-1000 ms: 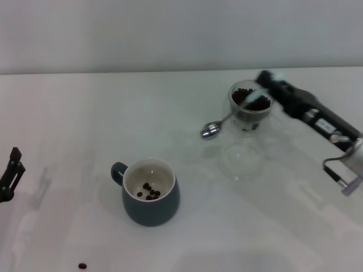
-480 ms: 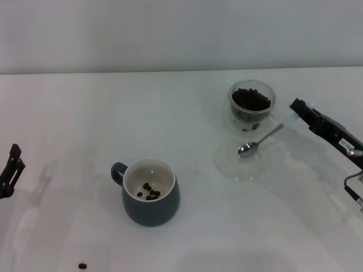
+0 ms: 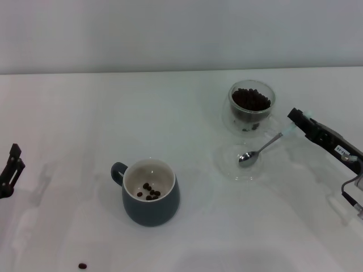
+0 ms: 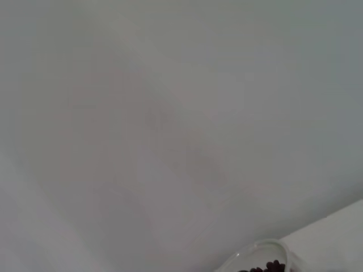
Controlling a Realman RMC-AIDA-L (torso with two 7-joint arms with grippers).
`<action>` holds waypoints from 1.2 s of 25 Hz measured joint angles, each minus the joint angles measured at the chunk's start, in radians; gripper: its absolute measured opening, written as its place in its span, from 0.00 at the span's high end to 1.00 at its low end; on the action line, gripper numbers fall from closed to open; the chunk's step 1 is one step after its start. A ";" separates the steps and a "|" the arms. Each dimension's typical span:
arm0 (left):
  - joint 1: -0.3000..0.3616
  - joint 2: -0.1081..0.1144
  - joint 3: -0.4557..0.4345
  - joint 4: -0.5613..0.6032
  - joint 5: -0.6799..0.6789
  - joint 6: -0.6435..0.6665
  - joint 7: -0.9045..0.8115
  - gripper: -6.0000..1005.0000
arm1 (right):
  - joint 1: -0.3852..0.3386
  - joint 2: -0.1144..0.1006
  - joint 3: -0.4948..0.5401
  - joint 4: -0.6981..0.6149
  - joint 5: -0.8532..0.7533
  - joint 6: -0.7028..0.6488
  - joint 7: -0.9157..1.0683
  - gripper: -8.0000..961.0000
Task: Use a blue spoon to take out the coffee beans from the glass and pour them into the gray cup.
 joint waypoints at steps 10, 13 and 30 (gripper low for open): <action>0.004 0.000 0.000 -0.001 0.000 -0.003 0.000 0.19 | 0.003 0.002 -0.036 -0.006 -0.002 0.064 0.057 0.73; 0.005 0.000 0.000 -0.001 0.000 -0.006 0.000 0.19 | 0.004 0.001 -0.044 -0.009 -0.002 0.067 0.063 0.72; 0.013 0.000 0.000 0.002 0.000 -0.011 0.000 0.19 | 0.009 0.003 -0.054 -0.013 -0.004 0.062 0.066 0.67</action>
